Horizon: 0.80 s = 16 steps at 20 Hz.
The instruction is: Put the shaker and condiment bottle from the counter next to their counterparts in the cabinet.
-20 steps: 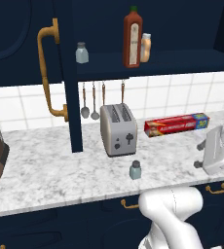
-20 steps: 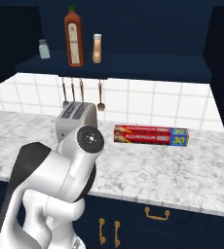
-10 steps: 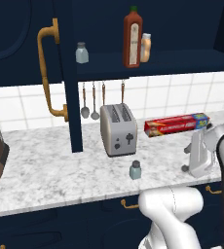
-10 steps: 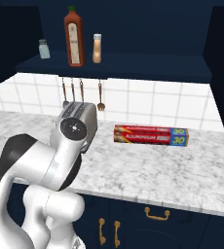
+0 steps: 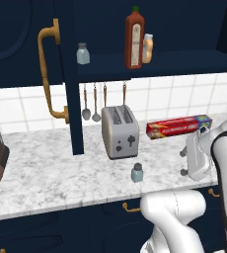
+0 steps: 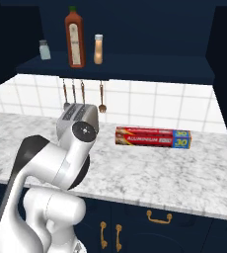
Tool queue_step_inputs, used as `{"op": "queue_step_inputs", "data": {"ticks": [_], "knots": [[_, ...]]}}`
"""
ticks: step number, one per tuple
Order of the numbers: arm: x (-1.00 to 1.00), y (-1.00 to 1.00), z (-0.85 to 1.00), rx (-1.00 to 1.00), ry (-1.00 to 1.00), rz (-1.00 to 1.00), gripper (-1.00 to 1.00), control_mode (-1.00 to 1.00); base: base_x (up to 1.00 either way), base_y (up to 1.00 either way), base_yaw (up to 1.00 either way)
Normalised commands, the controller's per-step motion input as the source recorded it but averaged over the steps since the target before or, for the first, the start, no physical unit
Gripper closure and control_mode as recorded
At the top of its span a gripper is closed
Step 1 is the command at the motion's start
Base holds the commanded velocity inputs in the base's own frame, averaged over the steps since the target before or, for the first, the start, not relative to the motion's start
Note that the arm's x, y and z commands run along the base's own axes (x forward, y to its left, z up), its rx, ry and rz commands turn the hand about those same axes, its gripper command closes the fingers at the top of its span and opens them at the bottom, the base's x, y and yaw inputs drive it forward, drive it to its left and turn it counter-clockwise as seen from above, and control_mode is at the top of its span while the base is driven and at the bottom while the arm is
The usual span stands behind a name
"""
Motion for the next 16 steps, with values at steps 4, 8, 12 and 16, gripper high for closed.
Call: {"op": "queue_step_inputs", "data": {"ticks": [4, 8, 12, 16], "knots": [[0.02, 0.0, -0.19, -0.04, -0.11, 0.07, -1.0, -1.0, 0.0, 0.0, 0.0], [0.24, 0.0, -0.14, 0.02, 0.0, 0.0, -1.0, -1.0, 0.0, 0.0, 0.0], [0.26, 0.0, -0.14, 0.04, 0.0, 0.0, -1.0, -1.0, 0.0, 0.0, 0.0], [0.25, 0.0, -0.21, 0.03, 0.0, 0.0, -1.0, -1.0, 0.0, 0.0, 0.0]]}}
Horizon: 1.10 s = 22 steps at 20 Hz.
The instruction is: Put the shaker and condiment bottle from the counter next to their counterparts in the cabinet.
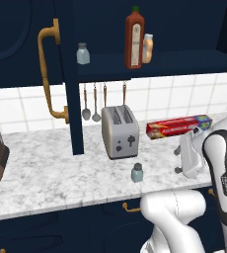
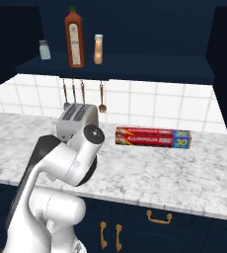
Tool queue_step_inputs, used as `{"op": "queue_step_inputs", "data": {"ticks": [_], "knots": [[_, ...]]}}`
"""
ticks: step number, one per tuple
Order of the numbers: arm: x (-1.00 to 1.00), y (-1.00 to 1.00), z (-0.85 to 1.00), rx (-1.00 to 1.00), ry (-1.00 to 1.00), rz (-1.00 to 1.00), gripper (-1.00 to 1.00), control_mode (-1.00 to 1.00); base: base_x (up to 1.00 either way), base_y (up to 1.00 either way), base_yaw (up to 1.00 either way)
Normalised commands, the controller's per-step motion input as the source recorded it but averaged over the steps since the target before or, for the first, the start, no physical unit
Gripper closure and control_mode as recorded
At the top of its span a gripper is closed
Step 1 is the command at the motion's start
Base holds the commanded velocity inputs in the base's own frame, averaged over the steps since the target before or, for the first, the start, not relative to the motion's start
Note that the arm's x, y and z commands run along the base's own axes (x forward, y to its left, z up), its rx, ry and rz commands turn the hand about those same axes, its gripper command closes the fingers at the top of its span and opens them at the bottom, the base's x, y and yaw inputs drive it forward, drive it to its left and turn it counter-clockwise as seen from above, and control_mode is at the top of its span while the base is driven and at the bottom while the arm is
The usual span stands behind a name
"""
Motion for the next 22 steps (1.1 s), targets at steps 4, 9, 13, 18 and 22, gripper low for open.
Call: {"op": "queue_step_inputs", "data": {"ticks": [4, 9, 13, 18, 22], "knots": [[0.18, 0.0, -0.21, 0.04, 0.0, 0.04, -1.0, -1.0, 0.0, 0.0, 0.0], [0.15, 0.0, -0.27, 0.07, 0.0, 0.06, -1.0, -1.0, 0.0, 0.0, 0.0], [0.2, 0.0, -0.23, 0.09, 0.0, 0.05, -1.0, -1.0, 0.0, 0.0, 0.0], [0.2, 0.08, -0.21, 0.06, 0.0, 0.04, -1.0, -1.0, 0.0, 0.0, 0.0], [0.25, 0.13, -0.16, 0.03, 0.0, 0.02, -1.0, -1.0, 0.0, 0.0, 0.0]]}}
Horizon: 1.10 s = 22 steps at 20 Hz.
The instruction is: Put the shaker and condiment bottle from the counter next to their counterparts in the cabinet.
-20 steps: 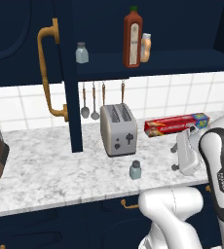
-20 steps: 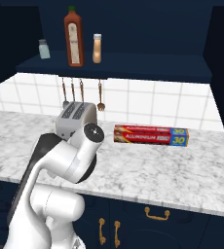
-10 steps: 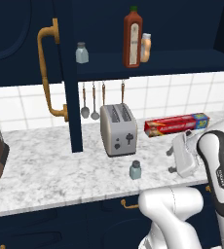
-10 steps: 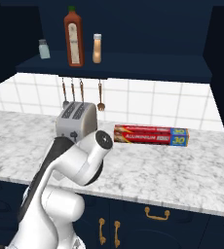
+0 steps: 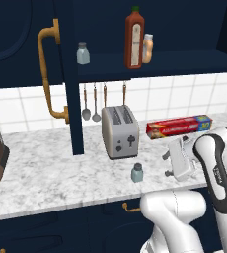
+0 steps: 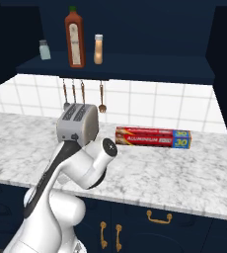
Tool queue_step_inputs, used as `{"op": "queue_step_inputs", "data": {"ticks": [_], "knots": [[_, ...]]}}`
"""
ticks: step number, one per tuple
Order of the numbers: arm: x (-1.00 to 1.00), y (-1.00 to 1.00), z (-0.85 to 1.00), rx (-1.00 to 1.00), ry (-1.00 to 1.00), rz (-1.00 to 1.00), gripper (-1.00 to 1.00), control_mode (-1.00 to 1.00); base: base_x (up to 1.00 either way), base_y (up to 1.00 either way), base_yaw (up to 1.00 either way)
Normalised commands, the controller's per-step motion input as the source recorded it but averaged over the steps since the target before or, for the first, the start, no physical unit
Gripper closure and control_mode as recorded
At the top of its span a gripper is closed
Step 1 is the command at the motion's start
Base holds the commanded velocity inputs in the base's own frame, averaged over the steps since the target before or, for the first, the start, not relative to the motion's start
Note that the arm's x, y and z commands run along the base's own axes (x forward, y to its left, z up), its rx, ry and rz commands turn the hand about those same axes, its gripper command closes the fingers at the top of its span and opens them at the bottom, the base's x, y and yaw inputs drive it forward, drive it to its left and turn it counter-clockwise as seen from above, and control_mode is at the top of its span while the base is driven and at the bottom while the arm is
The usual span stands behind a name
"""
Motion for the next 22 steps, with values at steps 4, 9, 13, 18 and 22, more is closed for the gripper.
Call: {"op": "queue_step_inputs", "data": {"ticks": [4, 9, 13, 18, 22], "knots": [[0.28, 0.16, -0.15, 0.03, 0.0, 0.0, -1.0, -1.0, 0.0, 0.0, 0.0], [0.28, 0.06, -0.23, 0.06, 0.0, 0.02, -1.0, -1.0, 0.0, 0.0, 0.0], [0.24, 0.0, -0.29, 0.07, 0.0, 0.03, -1.0, -1.0, 0.0, 0.0, 0.0], [0.26, 0.0, -0.27, 0.07, 0.0, 0.05, -1.0, -1.0, 0.0, 0.0, 0.0], [0.26, 0.01, -0.14, 0.1, 0.06, 0.02, -1.0, -1.0, 0.0, 0.0, 0.0]]}}
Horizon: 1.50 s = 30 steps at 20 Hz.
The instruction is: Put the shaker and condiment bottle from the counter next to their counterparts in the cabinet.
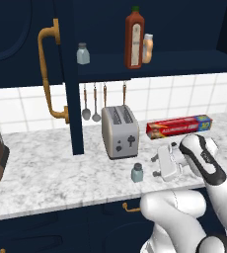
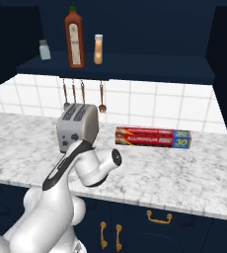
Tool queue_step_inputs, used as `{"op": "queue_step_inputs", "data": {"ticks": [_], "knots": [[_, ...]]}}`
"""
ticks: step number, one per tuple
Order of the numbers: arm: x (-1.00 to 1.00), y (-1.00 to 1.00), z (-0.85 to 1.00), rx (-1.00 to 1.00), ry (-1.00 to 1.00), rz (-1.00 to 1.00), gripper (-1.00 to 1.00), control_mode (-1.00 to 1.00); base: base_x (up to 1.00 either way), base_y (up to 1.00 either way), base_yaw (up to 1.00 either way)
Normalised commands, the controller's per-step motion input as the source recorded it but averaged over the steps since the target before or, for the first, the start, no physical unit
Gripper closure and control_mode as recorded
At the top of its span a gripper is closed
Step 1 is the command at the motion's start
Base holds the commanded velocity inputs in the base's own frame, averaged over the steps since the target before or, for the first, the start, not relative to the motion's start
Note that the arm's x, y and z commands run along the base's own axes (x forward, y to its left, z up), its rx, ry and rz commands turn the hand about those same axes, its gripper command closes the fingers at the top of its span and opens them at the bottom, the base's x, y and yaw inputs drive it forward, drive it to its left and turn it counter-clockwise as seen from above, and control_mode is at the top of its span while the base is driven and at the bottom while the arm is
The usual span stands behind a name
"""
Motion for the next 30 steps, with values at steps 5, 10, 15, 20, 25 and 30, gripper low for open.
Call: {"op": "queue_step_inputs", "data": {"ticks": [5, 10, 15, 20, 25, 30], "knots": [[0.3, 0.09, -0.1, 0.08, 0.11, 0.0, -1.0, -1.0, 0.0, 0.0, 0.0], [0.22, 0.08, -0.19, 0.06, 0.12, 0.01, -1.0, -1.0, 0.0, 0.0, 0.0], [0.09, 0.02, -0.21, 0.03, 0.1, 0.02, -1.0, -1.0, 0.0, 0.0, 0.0], [0.2, 0.05, -0.16, 0.06, 0.07, 0.01, -1.0, -1.0, 0.0, 0.0, 0.0], [0.12, 0.1, -0.12, 0.07, 0.11, 0.02, -1.0, -1.0, 0.0, 0.0, 0.0], [0.0, 0.04, -0.14, 0.07, 0.11, 0.05, -1.0, -1.0, 0.0, 0.0, 0.0]]}}
